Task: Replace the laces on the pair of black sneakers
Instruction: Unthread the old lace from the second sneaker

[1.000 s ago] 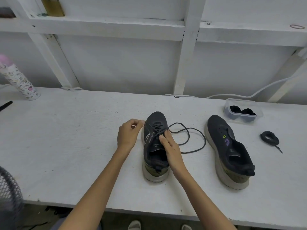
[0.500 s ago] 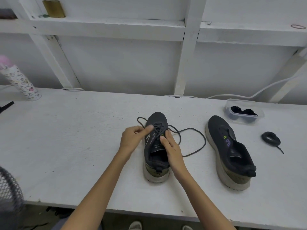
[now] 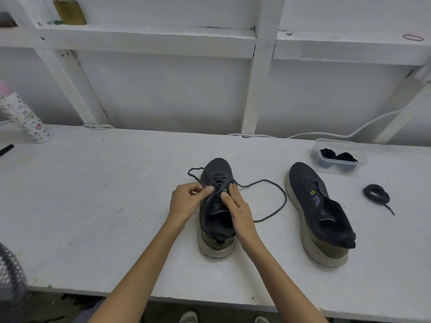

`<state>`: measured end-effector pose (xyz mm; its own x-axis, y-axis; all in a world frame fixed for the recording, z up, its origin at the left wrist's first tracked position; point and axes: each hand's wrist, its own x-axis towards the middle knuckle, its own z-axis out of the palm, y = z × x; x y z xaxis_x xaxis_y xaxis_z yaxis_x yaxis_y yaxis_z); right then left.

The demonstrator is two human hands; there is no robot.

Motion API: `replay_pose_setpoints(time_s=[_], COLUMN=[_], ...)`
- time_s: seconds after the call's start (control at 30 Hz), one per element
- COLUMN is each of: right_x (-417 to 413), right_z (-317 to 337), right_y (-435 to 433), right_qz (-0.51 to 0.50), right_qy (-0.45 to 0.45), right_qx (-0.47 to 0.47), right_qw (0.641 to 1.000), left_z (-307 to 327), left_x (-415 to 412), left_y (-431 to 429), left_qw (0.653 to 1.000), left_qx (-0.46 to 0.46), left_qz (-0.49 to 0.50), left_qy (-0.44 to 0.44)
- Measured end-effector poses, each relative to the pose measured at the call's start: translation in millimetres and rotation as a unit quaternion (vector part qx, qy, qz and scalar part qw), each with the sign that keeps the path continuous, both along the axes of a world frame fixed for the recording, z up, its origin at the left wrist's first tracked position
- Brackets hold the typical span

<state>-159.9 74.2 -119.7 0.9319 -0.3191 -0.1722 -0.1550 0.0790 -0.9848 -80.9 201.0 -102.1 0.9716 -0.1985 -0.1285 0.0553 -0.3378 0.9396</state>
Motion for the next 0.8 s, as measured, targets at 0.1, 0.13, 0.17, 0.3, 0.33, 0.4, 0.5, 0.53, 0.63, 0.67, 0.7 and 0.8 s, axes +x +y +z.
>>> replay_pose_setpoints(time_s=[0.1, 0.13, 0.17, 0.3, 0.33, 0.4, 0.5, 0.53, 0.63, 0.67, 0.7, 0.8], right_x=[-1.1, -1.2, -1.3, -1.1, -1.2, -1.0, -1.2, -0.8, -0.7, -0.7, -0.7, -1.3], right_z=[1.4, 1.5, 1.1, 2.5, 2.8, 3.1, 1.2, 0.8, 2.9, 4.1, 4.4, 4.4], right_y=[-1.0, -1.4, -1.7, -0.4, -0.3, -0.9, -2.2, -2.5, -1.3, 0.2, 1.5, 3.2], right_qz=[0.005, 0.004, 0.003, -0.002, 0.0, 0.003, 0.007, 0.009, -0.003, -0.006, -0.008, 0.002], right_qy=[0.005, 0.004, 0.003, 0.0, 0.002, 0.004, 0.007, 0.007, 0.001, -0.003, -0.007, -0.004], right_qx=[-0.001, -0.002, -0.002, -0.001, 0.0, -0.005, -0.003, -0.004, -0.004, -0.007, -0.016, -0.023], right_qw=[1.0, 1.0, 1.0, 1.0, 1.0, 1.0, 1.0, 1.0, 1.0, 1.0, 1.0, 1.0], left_z=[3.4, 5.6, 6.7, 7.3, 5.1, 4.3, 9.7, 12.8, 16.9, 15.9, 14.5, 7.7], left_x=[13.0, 15.5, 16.5, 4.4, 2.6, 4.8, 17.9, 21.5, 20.0, 15.8, 10.9, 8.6], left_y=[6.8, 9.4, 10.7, 6.4, 5.5, 5.8, 11.0, 13.2, 11.7, 9.6, 7.2, 5.1], left_qw=[0.99, 0.984, 0.981, 0.999, 1.0, 1.0, 0.994, 0.986, 0.989, 0.996, 1.0, 0.998], left_qx=[-0.04, -0.057, -0.068, -0.029, -0.009, 0.025, 0.001, -0.018, -0.026, -0.015, 0.001, 0.051], left_qz=[0.132, 0.168, 0.179, 0.043, 0.006, -0.018, 0.104, 0.157, 0.144, 0.088, 0.024, -0.044], left_qy=[-0.03, -0.03, -0.026, 0.007, 0.008, -0.007, -0.04, -0.046, -0.028, -0.007, 0.016, 0.005])
